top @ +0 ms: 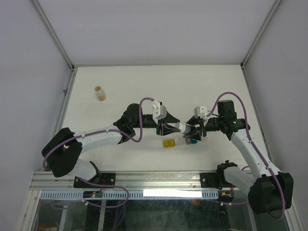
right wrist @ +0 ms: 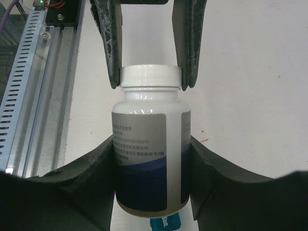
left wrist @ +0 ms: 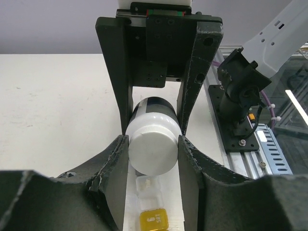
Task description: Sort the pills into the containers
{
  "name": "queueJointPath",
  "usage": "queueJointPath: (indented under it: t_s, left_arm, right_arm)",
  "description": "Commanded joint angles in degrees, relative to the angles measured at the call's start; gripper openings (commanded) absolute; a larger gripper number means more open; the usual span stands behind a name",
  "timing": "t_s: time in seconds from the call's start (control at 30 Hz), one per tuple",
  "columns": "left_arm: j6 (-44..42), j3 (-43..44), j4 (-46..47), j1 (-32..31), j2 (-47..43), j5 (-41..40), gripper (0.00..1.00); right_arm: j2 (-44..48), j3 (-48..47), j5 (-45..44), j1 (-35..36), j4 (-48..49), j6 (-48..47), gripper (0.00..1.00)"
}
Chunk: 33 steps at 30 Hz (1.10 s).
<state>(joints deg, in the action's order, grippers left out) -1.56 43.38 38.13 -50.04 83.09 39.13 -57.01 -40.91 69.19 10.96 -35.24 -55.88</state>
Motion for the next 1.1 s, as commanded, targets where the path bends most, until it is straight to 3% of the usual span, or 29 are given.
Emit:
queueJointPath:
  t_s: [0.0,0.13,0.33,0.53,0.63,0.77,0.93,1.07]
  left_arm:
    - [4.6,2.0,0.5,-0.1,-0.2,0.4,0.18]
    - [15.7,2.9,-1.3,-0.2,-0.8,-4.5,0.01]
    - [35.2,3.7,-8.6,-0.9,-4.2,-20.9,0.00]
    - [39.7,7.1,-16.6,-3.8,-5.5,-29.9,0.00]
    - [40.4,7.4,-16.3,-3.8,-6.5,-29.5,0.40]
    - [38.7,5.6,-11.1,-3.8,-8.6,-27.9,0.70]
    - [30.5,1.9,-6.1,-3.8,-12.6,-30.8,0.94]
    - [16.3,-3.2,0.1,-3.6,-16.9,-27.8,0.99]
  right_arm:
    - [0.3,-1.1,3.1,0.1,1.2,-0.9,0.00]
    - [0.3,-1.1,2.9,0.1,1.3,-0.9,0.00]
    - [0.0,-1.2,2.3,0.1,1.4,-0.8,0.00]
    - [0.0,-1.2,2.0,0.2,1.5,-0.5,0.00]
    - [0.1,-1.2,2.0,0.1,1.5,-0.5,0.00]
    - [0.1,-1.2,2.2,0.1,1.5,-0.5,0.00]
    - [0.2,-1.2,2.4,0.1,1.4,-0.5,0.00]
    - [0.2,-1.2,2.5,0.1,1.4,-0.6,0.00]
